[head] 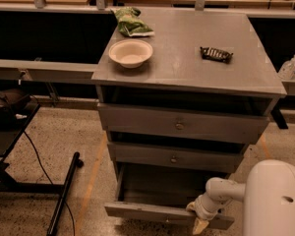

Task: Close bottom drawer

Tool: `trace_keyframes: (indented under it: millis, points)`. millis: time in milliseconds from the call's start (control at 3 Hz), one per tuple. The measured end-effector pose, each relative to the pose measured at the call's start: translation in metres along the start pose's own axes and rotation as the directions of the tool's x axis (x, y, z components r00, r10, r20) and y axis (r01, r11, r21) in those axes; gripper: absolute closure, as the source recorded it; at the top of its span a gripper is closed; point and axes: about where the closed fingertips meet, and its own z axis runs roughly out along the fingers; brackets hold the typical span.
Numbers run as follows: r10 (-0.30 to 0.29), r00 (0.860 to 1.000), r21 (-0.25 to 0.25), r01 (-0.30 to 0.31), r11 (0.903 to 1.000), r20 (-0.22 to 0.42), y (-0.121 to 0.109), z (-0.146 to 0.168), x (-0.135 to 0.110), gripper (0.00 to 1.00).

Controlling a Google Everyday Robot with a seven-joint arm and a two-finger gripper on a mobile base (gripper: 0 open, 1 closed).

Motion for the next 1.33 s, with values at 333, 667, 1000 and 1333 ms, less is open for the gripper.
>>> trace_keyframes:
  millis: [333,667,1000,1333]
  points:
    - [-0.007,1.0,0.01,0.007,0.9999,0.003,0.002,-0.002,-0.002,0.0]
    - [-0.037,0.999,0.064,0.036,0.9973,0.01,0.009,-0.018,-0.008,0.0]
    - [-0.047,0.999,0.11,0.046,0.9929,0.003,0.016,-0.033,-0.008,0.15]
    - [-0.012,1.0,0.13,0.013,0.9914,-0.007,0.027,-0.046,0.004,0.38]
